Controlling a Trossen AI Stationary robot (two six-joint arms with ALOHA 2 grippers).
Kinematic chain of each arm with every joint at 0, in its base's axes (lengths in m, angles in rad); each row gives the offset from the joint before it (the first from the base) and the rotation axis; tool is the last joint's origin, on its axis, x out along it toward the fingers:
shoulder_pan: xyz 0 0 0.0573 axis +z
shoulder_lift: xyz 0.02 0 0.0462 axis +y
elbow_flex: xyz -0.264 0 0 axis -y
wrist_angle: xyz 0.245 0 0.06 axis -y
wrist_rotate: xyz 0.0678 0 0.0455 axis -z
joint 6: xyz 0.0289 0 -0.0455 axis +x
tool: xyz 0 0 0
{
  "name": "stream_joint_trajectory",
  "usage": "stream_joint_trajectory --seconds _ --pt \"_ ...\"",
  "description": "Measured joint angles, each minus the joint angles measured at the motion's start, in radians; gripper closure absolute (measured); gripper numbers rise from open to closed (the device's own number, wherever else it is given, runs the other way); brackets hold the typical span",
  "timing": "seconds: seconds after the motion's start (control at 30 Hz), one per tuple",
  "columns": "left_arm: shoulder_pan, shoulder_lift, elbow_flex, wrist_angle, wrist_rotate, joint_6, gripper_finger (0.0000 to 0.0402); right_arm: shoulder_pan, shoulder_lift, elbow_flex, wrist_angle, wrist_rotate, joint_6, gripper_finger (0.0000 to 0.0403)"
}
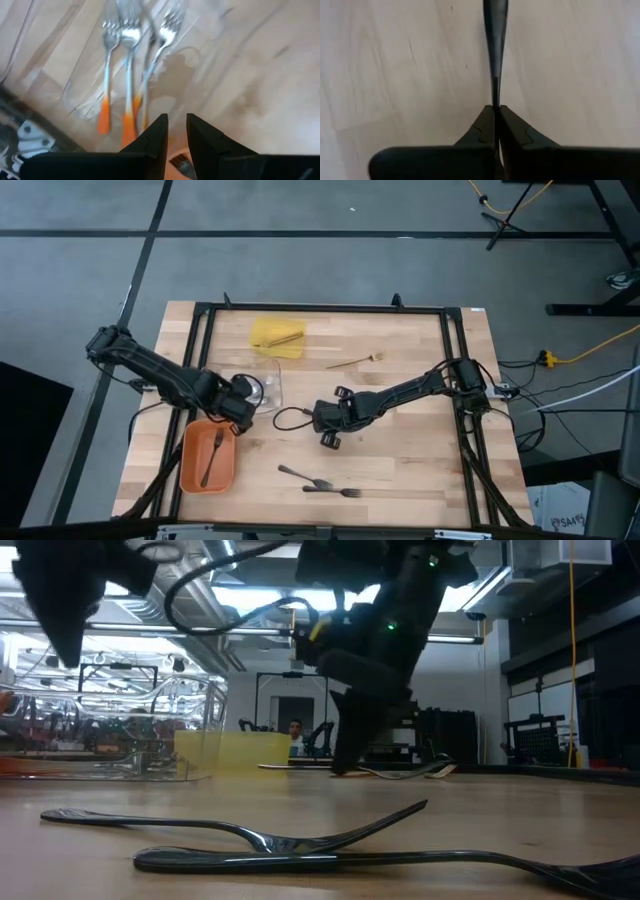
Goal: Sort silverware by color (type)
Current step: Put the black fork into the orange bin
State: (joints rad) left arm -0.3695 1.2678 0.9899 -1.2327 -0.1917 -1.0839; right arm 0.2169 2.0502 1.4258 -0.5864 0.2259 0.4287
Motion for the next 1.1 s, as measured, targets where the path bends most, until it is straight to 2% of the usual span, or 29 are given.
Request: stream_joint_trajectory --seconds 0.37,0.53,0.83,1.1 --pt "0.000 0.000 0.130 0.024 -0.005 0.048 0.0337 0.001 -0.002 0.001 0.023 0.116 -0.289 0.0403" --pt "0.000 0.000 0.139 0.057 -0.005 0.048 0.0337 0.016 -0.004 0.002 0.113 0.172 -0.441 0.0403" --pt "0.001 0.000 0.139 0.120 0.008 0.047 0.0337 0.061 -0.005 0.003 0.350 0.209 -0.728 0.0403" --pt "0.001 0.000 0.139 0.220 0.046 0.022 0.0337 0.087 -0.005 0.066 0.387 0.211 -0.854 0.0403"
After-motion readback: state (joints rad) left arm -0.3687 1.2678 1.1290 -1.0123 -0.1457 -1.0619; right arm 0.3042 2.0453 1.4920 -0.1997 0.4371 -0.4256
